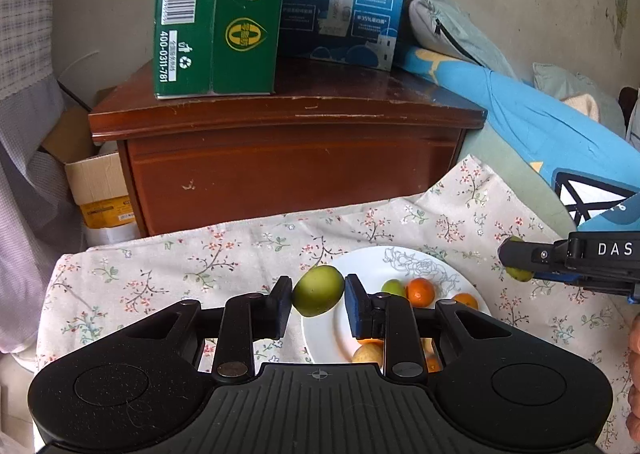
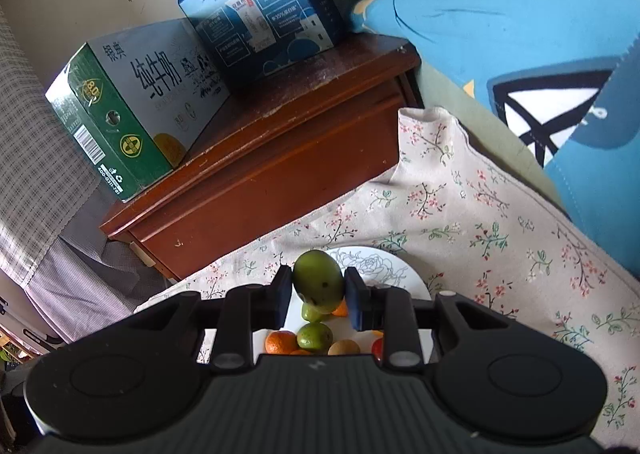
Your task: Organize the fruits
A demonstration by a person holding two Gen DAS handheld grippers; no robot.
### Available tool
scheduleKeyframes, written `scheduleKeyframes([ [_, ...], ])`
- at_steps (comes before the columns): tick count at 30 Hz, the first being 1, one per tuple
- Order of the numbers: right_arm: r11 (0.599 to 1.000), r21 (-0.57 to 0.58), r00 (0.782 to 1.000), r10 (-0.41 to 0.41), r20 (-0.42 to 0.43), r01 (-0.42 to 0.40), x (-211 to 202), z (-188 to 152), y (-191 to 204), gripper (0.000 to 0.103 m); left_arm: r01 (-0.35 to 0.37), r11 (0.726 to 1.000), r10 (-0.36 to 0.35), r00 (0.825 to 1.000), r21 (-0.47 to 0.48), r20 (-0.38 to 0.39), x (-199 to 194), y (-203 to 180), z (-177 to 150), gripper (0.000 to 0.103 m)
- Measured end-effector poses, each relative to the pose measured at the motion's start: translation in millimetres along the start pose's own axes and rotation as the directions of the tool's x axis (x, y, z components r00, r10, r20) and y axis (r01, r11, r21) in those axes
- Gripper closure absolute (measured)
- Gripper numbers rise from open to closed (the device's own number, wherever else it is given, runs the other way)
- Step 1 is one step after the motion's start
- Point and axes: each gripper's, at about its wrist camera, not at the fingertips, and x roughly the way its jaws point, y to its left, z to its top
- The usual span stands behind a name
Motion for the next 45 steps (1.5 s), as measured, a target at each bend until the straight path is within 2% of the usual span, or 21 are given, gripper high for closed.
scheduleKeyframes([
  [4, 1.000, -0.016, 1.000, -0.010, -0.030, 0.009, 10.9, -6.2, 1.0, 0.075, 0.000, 1.000, 0.001, 1.000, 0.025, -0.018, 17.3, -5.6, -1.6, 0.077],
  [13, 1.000, 0.015, 0.998, 0.006, -0.068, -0.005, 27.9, -12.5, -5.5, 0.075, 0.046, 0.999, -0.047, 0.997, -0.027, -0.055, 49.0, -3.4, -0.3, 0.077],
  [20, 1.000, -0.004, 0.996, -0.021, -0.082, 0.021, 45.0, -14.4, -7.1, 0.075, 0.071, 0.997, -0.074, 0.994, -0.034, -0.081, 68.6, -10.5, -2.8, 0.077],
  [31, 0.998, -0.021, 0.995, -0.057, -0.087, 0.056, 59.6, -19.0, -8.4, 0.072, 0.057, 0.998, -0.058, 0.993, -0.019, -0.099, 78.4, -17.3, -3.5, 0.074],
  [33, 0.998, -0.017, 0.995, -0.060, -0.080, 0.059, 58.2, -18.2, -8.5, 0.072, 0.040, 0.999, -0.041, 0.994, -0.011, -0.103, 76.1, -20.2, -1.7, 0.061],
  [34, 0.998, -0.017, 0.995, -0.060, -0.079, 0.059, 57.4, -17.9, -8.4, 0.072, 0.025, 1.000, -0.026, 0.995, -0.010, -0.101, 74.2, -21.8, -0.9, 0.045],
  [35, 0.998, -0.018, 0.995, -0.059, -0.076, 0.058, 56.5, -16.8, -8.1, 0.072, 0.017, 1.000, -0.018, 0.996, -0.008, -0.090, 71.1, -23.3, -0.4, 0.040],
  [37, 0.998, -0.016, 0.996, -0.060, -0.067, 0.059, 54.7, -15.5, -7.7, 0.071, 0.009, 1.000, -0.008, 0.997, 0.012, -0.073, 64.0, -27.0, 1.4, 0.039],
  [39, 0.998, -0.014, 0.996, -0.065, -0.058, 0.064, 52.0, -13.8, -8.1, 0.071, -0.009, 0.999, 0.012, 0.997, 0.031, -0.079, 59.8, -28.9, 3.7, 0.033],
  [41, 0.998, -0.003, 0.996, -0.069, -0.054, 0.069, 49.8, -12.3, -9.2, 0.066, -0.036, 0.999, 0.038, 0.996, 0.024, -0.087, 54.7, -26.9, 5.8, 0.019],
  [43, 0.997, 0.011, 0.996, -0.071, -0.055, 0.072, 47.6, -12.2, -10.5, 0.061, -0.051, 0.999, 0.052, 0.994, 0.012, -0.094, 50.3, -24.0, 6.6, 0.015],
  [45, 0.997, 0.011, 0.996, -0.071, -0.057, 0.071, 44.9, -13.0, -9.0, 0.059, -0.057, 0.998, 0.057, 0.994, 0.009, -0.095, 45.2, -22.1, 7.0, 0.014],
])
